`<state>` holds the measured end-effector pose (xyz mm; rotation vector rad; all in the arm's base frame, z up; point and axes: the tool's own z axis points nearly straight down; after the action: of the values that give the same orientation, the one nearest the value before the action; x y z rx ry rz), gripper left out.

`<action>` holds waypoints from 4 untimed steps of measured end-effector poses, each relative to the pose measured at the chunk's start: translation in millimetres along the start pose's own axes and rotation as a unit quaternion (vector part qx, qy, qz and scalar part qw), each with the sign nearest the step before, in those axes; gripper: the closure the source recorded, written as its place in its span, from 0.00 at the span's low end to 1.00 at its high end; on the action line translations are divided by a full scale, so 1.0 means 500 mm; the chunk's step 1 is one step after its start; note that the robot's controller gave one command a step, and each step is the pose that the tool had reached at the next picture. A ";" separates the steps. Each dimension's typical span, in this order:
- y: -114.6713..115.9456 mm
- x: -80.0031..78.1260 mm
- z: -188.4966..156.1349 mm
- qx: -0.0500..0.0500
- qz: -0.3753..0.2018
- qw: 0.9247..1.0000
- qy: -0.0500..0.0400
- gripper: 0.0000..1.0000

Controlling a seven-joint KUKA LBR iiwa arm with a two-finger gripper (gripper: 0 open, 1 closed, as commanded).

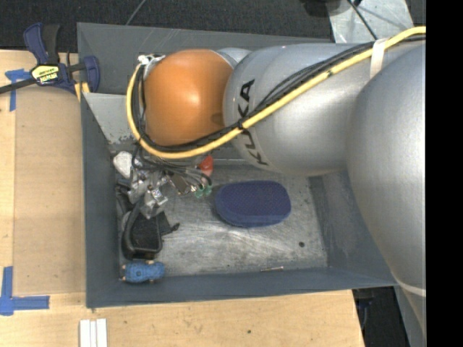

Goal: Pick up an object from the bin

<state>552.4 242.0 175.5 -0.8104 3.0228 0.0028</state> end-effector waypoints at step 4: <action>-0.039 -0.012 0.184 0.002 -0.101 0.995 0.005 1.00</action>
Offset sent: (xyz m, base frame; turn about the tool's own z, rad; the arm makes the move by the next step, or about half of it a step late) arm 0.0220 -0.0008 0.0272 -0.0524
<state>568.5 228.9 83.4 -1.1140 2.9337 -0.0083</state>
